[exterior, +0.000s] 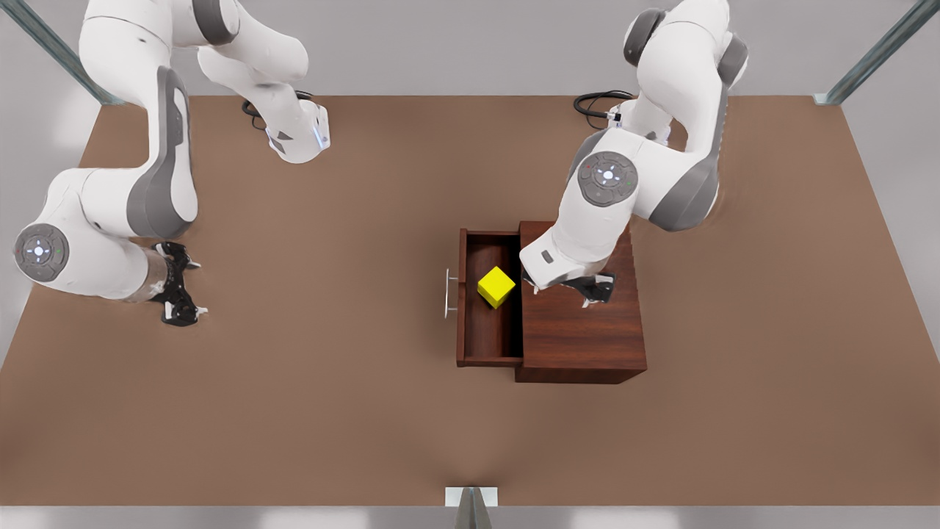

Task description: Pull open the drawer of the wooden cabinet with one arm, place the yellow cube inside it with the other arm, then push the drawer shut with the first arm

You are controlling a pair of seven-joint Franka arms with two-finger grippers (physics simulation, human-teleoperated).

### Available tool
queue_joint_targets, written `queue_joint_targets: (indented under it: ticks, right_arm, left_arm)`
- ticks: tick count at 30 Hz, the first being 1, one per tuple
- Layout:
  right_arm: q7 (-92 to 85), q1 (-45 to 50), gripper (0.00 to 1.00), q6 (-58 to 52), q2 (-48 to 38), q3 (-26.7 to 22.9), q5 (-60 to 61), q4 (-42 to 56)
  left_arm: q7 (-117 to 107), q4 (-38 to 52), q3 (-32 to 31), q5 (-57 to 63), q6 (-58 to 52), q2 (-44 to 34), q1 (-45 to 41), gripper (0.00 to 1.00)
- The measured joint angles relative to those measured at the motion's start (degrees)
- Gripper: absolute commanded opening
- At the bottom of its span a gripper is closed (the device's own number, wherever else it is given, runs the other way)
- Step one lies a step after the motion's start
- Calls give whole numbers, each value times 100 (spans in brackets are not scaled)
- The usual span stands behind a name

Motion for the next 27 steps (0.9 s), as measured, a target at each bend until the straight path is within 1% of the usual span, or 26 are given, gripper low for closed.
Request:
queue_joint_targets:
  ticks: [2, 7, 12, 19, 24, 27]
  right_arm:
    - [-724, -110, 100, 211, -185, 7, -119, -395]
    - [-2217, -139, 100, 463, -164, -7, -236, -178]
    - [-3338, -134, 100, 568, -127, -1, -266, -127]
    - [-4460, -124, 100, 615, -116, 3, -284, -128]
    - [-5021, -111, 100, 610, -83, 11, -285, -124]
    - [-5281, -107, 100, 605, -82, 13, -290, -126]
  left_arm:
    - [-569, 89, 4, 259, 295, 431, -558, 100]
    - [-1997, 128, 20, 752, 1049, 1001, -1099, 100]
    - [-3380, 274, 34, 1269, 1910, 1505, -1595, 100]
    - [-4825, 287, -215, 1443, 2830, 1883, -1666, 100]
    - [-5537, 234, -240, 1476, 3149, 2251, -1673, 100]
    - [-5836, 214, -226, 1479, 3244, 2299, -1660, 100]
